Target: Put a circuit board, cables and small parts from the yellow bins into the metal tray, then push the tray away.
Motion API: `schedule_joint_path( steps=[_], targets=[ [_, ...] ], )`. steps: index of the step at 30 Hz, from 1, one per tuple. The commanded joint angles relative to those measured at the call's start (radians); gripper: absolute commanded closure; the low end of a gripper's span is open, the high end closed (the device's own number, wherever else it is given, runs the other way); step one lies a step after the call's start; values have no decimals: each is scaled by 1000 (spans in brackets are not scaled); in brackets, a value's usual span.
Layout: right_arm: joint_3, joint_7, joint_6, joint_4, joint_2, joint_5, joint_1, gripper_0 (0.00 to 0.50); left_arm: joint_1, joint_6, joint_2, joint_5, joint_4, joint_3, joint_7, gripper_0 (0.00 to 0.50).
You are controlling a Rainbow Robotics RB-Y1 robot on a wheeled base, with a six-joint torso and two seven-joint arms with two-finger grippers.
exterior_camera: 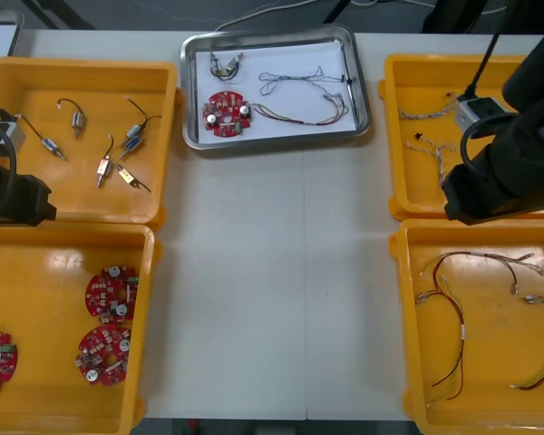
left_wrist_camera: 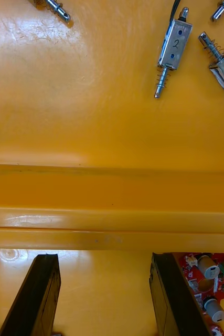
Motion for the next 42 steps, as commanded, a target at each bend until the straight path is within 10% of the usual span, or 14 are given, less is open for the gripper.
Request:
schedule_joint_path(
  steps=[1,15,42],
  targets=[
    [-160,31,17,-53,-41,-20,128,0,17,-10,-6,-9,-12,19,-136,0],
    [-459,261,10,-39,12,53,392,0,17,-10,-6,-9,-12,19,-136,0],
    [-506,295,-2,74,131,93,410,0,17,-10,-6,-9,-12,19,-136,0]
  ],
)
